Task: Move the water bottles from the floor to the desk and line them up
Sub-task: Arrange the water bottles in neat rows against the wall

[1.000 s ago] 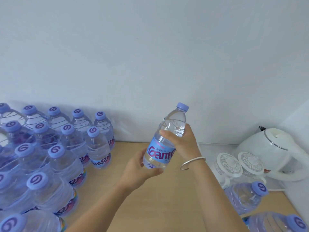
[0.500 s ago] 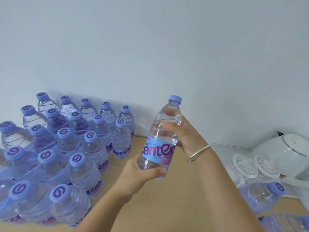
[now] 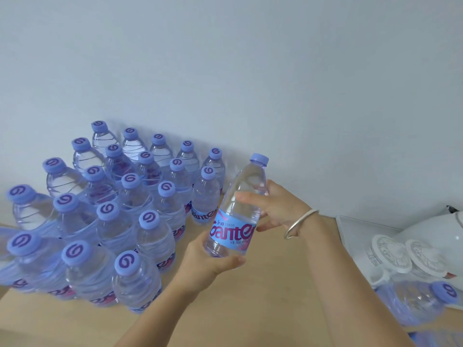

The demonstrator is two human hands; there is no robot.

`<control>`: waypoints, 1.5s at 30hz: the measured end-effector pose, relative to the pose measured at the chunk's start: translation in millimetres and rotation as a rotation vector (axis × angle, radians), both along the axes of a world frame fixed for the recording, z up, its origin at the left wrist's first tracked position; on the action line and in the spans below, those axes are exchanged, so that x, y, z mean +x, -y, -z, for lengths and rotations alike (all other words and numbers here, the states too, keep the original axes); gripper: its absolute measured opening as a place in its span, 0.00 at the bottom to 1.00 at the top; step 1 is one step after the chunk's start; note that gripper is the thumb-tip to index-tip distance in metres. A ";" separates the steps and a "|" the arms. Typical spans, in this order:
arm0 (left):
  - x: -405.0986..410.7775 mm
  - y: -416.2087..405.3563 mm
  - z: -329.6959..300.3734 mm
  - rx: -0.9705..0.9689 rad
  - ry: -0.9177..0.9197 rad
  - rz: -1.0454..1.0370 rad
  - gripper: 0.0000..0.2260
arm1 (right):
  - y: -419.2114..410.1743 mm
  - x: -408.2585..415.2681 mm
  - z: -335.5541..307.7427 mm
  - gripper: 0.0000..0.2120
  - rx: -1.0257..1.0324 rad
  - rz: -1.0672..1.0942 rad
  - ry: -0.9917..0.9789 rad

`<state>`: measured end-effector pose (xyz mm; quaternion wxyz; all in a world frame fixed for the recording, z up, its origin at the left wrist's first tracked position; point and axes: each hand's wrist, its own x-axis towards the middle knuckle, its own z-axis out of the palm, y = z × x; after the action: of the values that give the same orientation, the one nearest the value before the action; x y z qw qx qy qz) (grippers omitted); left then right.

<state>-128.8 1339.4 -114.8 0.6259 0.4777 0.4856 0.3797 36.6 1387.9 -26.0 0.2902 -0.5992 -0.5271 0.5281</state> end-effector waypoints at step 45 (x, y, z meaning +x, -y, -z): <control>14.2 7.2 78.3 -0.331 -0.235 -0.050 0.28 | 11.9 -47.4 94.9 0.31 0.200 0.195 0.144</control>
<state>-114.5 1332.2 -193.1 0.6254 0.3970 0.6228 0.2517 -10.7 1376.0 -120.9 0.3598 -0.6519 -0.5359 0.3980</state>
